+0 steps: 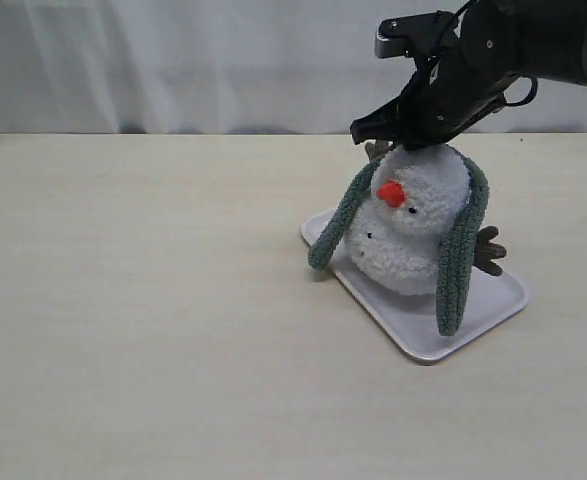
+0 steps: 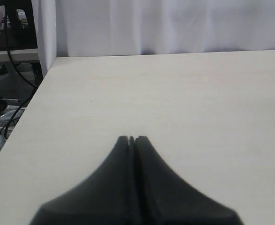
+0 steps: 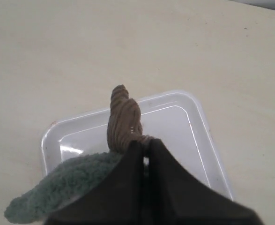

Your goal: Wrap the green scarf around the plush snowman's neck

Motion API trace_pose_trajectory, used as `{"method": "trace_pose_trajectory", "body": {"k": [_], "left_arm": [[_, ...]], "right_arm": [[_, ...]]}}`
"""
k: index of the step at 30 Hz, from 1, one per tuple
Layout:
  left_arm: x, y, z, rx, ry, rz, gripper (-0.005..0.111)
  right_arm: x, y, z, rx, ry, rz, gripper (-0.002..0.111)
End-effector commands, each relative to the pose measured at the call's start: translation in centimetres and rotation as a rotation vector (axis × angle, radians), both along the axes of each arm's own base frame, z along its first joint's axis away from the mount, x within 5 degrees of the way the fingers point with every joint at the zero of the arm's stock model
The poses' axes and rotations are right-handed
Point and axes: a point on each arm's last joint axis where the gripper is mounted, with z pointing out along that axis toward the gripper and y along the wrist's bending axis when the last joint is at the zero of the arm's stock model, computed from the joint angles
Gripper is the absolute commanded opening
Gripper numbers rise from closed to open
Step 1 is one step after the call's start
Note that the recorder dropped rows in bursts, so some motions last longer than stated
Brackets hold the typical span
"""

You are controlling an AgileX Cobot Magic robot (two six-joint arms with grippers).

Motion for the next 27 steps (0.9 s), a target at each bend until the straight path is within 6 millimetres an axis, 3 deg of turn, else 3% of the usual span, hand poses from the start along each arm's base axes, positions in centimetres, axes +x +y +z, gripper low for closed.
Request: {"method": "trace_pose_trajectory", "body": {"k": [1, 6, 10, 21, 24, 27], "left_arm": [[0.0, 0.0, 0.0, -0.003, -0.011, 0.0, 0.0], [0.0, 0.0, 0.0, -0.003, -0.011, 0.0, 0.0], [0.0, 0.0, 0.0, -0.003, -0.011, 0.0, 0.0], [0.0, 0.0, 0.0, -0.003, -0.011, 0.0, 0.0], [0.0, 0.0, 0.0, -0.003, -0.011, 0.0, 0.0], [0.0, 0.0, 0.0, -0.003, -0.011, 0.0, 0.0]], "right_arm": [[0.3, -0.4, -0.8, -0.062, 0.023, 0.014, 0.004], [0.2, -0.9, -0.6, -0.118, 0.03, 0.008, 0.004], [-0.1, -2.3, 0.4, -0.166, 0.051, -0.072, 0.004], [-3.0, -4.2, 5.4, -0.184, 0.051, -0.099, 0.004], [-3.8, -4.4, 5.4, -0.192, 0.073, -0.103, 0.004], [-4.3, -4.6, 3.9, -0.207, 0.122, -0.099, 0.004]]}}
